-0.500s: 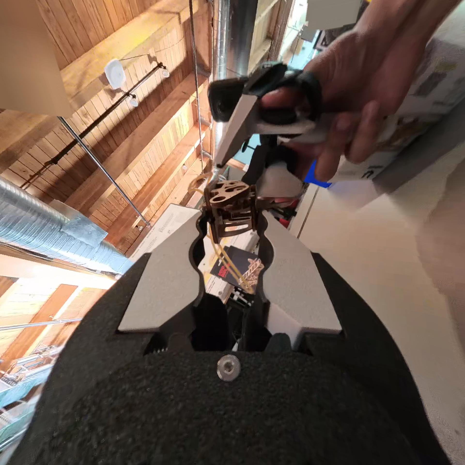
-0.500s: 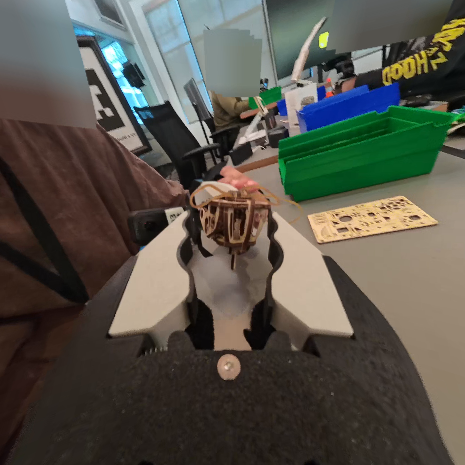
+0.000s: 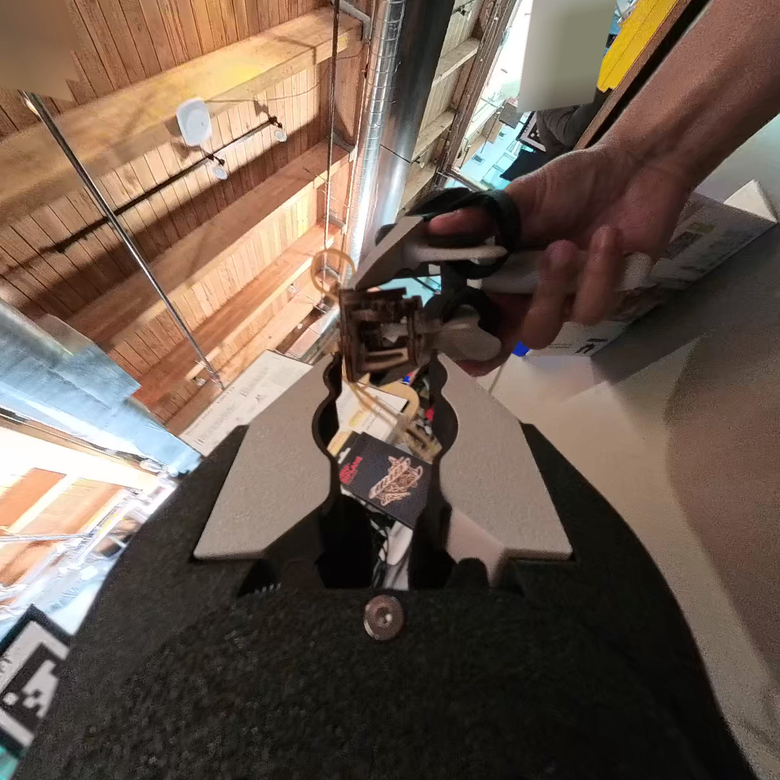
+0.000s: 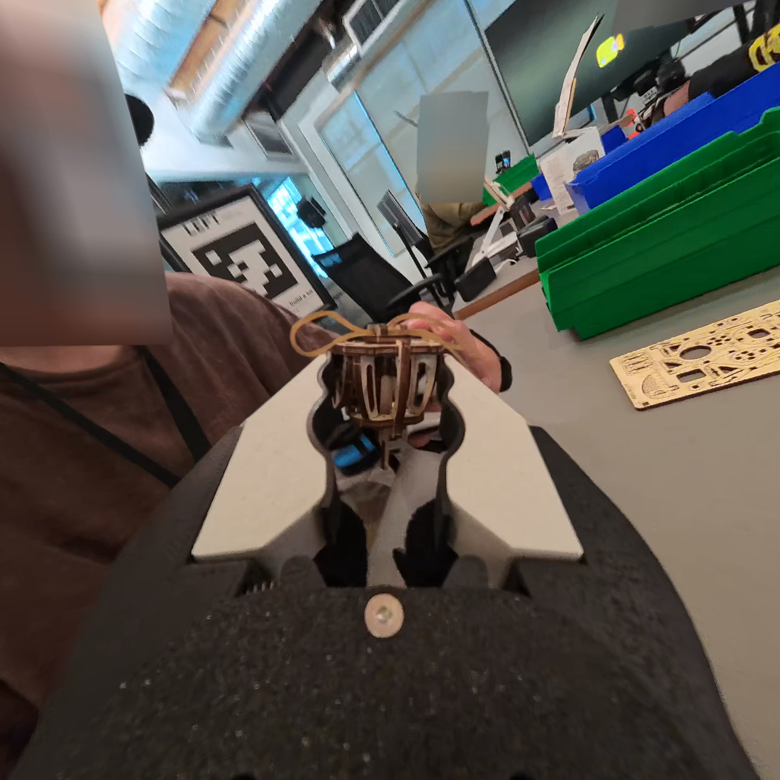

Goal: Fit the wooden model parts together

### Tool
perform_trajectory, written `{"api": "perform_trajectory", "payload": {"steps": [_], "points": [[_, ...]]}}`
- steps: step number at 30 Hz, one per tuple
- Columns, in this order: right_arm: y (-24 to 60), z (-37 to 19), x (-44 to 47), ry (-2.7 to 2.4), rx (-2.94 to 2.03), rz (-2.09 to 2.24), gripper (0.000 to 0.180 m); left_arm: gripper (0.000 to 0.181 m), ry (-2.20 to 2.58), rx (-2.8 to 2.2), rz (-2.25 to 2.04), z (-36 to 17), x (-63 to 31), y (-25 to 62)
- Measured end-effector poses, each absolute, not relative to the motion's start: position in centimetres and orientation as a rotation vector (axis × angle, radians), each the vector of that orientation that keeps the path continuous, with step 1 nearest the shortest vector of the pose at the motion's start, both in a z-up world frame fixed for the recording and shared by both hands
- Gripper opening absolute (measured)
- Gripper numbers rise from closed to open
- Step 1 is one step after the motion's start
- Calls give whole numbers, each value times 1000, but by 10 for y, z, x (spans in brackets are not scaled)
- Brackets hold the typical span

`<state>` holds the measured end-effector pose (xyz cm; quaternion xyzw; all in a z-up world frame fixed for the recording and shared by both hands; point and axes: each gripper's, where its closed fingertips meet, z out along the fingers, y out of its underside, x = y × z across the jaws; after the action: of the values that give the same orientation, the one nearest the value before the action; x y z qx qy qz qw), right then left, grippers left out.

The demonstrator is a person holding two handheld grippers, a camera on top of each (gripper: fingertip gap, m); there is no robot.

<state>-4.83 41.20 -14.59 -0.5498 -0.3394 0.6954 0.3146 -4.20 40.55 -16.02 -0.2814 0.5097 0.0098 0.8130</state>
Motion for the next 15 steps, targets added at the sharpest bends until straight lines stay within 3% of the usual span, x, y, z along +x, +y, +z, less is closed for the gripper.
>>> {"api": "perform_trajectory", "payload": {"steps": [5, 15], "points": [[433, -136, -32, -722, -1500, 1918, 47, 52, 1107, -735, -88, -168, -43, 424], [445, -187, -58, -380, -1883, 2093, 47, 78, 1093, -962, -219, -180, -34, 444]]}}
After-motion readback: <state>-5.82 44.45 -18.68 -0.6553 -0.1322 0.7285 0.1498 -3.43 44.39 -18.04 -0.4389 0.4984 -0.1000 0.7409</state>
